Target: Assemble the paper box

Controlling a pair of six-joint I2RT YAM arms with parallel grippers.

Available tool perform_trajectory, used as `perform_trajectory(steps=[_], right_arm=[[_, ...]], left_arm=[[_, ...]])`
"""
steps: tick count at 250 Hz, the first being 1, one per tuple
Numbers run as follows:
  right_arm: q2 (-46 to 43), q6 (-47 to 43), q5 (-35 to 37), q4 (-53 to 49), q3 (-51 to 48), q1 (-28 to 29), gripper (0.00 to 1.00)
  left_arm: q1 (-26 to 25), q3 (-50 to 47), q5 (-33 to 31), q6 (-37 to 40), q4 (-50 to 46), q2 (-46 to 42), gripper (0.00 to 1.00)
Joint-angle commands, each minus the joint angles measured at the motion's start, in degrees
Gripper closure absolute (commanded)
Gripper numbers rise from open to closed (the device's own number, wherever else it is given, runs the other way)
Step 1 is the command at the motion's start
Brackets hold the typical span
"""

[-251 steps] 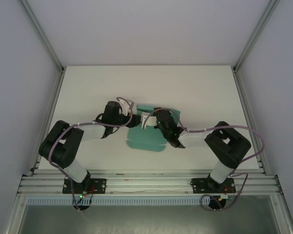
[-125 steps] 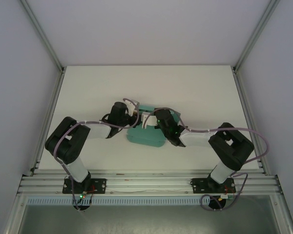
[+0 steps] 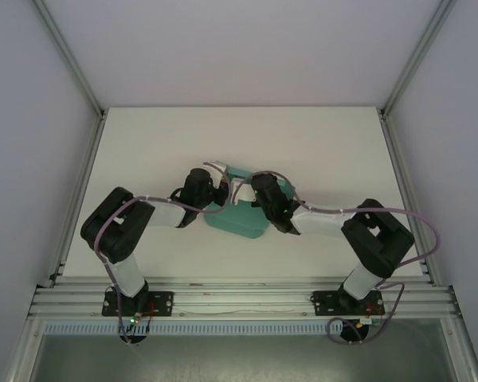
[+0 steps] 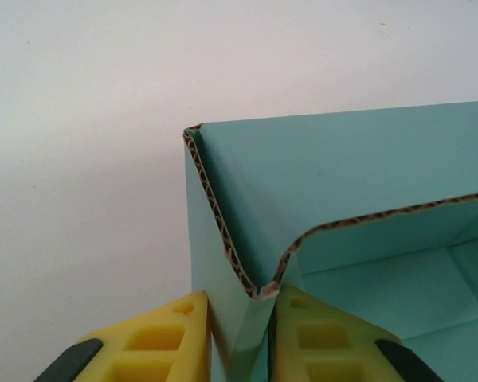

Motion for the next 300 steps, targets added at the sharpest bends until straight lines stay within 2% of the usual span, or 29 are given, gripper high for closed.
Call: perform_trajectory(steps=[1, 43, 50, 62, 82, 115, 158, 171, 189, 205, 240, 275, 300], right_arm=[[0.7, 1.2, -4.8, -6.1, 0.2, 1.1, 1.00], [-0.7, 2.4, -5.2, -7.3, 0.5, 1.1, 1.00], [-0.9, 2.5, -5.2, -7.8, 0.7, 1.1, 1.00], [-1.2, 2.5, -5.1, -8.2, 0.8, 1.1, 1.00], [-1.5, 2.3, -5.4, -9.3, 0.8, 0.8, 1.00], [-2.4, 0.3, -6.7, -6.5, -1.1, 0.7, 1.00], [-2.1, -5.4, -6.1, 1.3, -3.3, 0.8, 1.00], [-2.4, -5.8, -5.9, 0.2, -2.8, 0.8, 1.00], [-3.1, -5.4, -6.6, -0.2, -2.7, 0.9, 1.00], [-3.5, -4.7, -6.6, -0.1, -2.5, 1.1, 1.00], [-2.6, -4.4, -4.9, 1.8, -2.4, 1.6, 1.00], [-1.1, -2.2, -3.2, 2.4, -2.1, 2.4, 1.00], [-0.3, -0.2, -2.2, 4.0, -2.3, 3.6, 1.00]], left_arm=[[-0.9, -0.7, -5.4, 2.7, 4.2, 0.5, 0.80], [-1.9, -2.1, -7.1, 4.3, 5.8, 0.6, 0.80], [-1.8, -2.0, -6.5, 4.7, 5.3, 0.6, 0.75], [-1.8, -2.0, -5.6, 4.7, 4.0, 0.4, 0.60], [-1.2, -3.3, -2.7, 3.9, 4.3, -0.5, 0.52], [0.5, -4.4, 4.7, 2.6, 2.8, -1.9, 0.49], [0.5, -5.6, 9.5, 3.1, 2.1, -3.9, 0.47], [0.5, -5.6, 9.7, 3.2, 1.9, -4.7, 0.51], [0.5, -5.1, 8.0, 3.4, 1.1, -5.2, 0.66], [0.5, -3.9, 5.9, 3.5, -0.9, -4.8, 0.75], [-0.5, -4.1, -0.2, 1.9, 1.9, -2.8, 0.83], [-3.3, -3.8, -9.2, 0.7, 5.3, 0.0, 0.84], [-5.0, -3.5, -11.9, 0.0, 8.4, 1.9, 0.91]])
